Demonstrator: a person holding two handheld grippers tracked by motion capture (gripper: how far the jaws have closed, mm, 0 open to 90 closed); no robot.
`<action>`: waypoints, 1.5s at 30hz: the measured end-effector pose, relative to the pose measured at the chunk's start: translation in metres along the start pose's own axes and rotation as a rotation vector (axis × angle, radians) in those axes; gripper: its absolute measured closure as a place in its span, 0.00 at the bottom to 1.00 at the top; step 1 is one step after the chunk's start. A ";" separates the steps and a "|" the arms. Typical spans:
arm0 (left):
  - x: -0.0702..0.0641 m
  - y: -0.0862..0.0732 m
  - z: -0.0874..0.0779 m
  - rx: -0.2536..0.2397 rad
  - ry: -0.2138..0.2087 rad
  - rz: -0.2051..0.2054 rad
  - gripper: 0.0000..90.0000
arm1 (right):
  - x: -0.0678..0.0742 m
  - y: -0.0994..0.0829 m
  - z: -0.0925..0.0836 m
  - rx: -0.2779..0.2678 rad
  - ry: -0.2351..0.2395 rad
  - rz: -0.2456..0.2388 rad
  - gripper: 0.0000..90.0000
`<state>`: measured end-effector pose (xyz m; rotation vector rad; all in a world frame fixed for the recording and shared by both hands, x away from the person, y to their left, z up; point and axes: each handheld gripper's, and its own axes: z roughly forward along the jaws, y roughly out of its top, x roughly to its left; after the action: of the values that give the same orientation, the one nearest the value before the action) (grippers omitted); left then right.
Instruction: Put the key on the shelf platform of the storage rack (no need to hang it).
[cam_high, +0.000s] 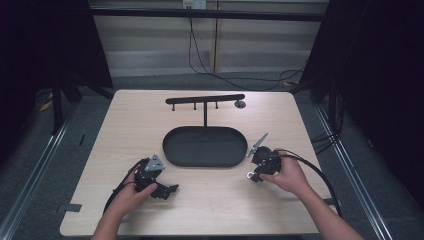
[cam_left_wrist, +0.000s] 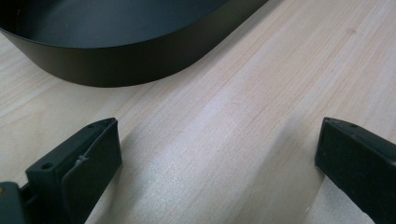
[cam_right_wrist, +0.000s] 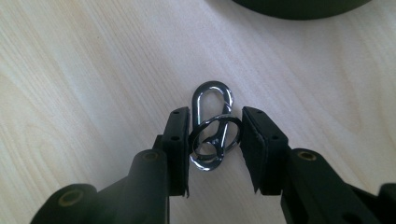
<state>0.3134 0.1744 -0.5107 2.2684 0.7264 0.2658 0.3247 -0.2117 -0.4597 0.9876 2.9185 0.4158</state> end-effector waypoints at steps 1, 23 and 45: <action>0.000 0.000 0.000 0.000 0.000 0.000 0.00 | -0.001 0.000 -0.004 -0.004 -0.001 0.002 0.71; 0.000 0.000 0.000 0.000 0.000 0.000 0.00 | -0.002 0.021 -0.043 -0.021 -0.019 -0.010 0.71; 0.000 0.000 0.000 0.000 0.000 0.000 0.00 | 0.004 0.052 -0.066 -0.023 -0.030 -0.046 0.71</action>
<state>0.3134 0.1744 -0.5107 2.2682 0.7263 0.2662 0.3446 -0.1850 -0.3822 0.9140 2.8971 0.4276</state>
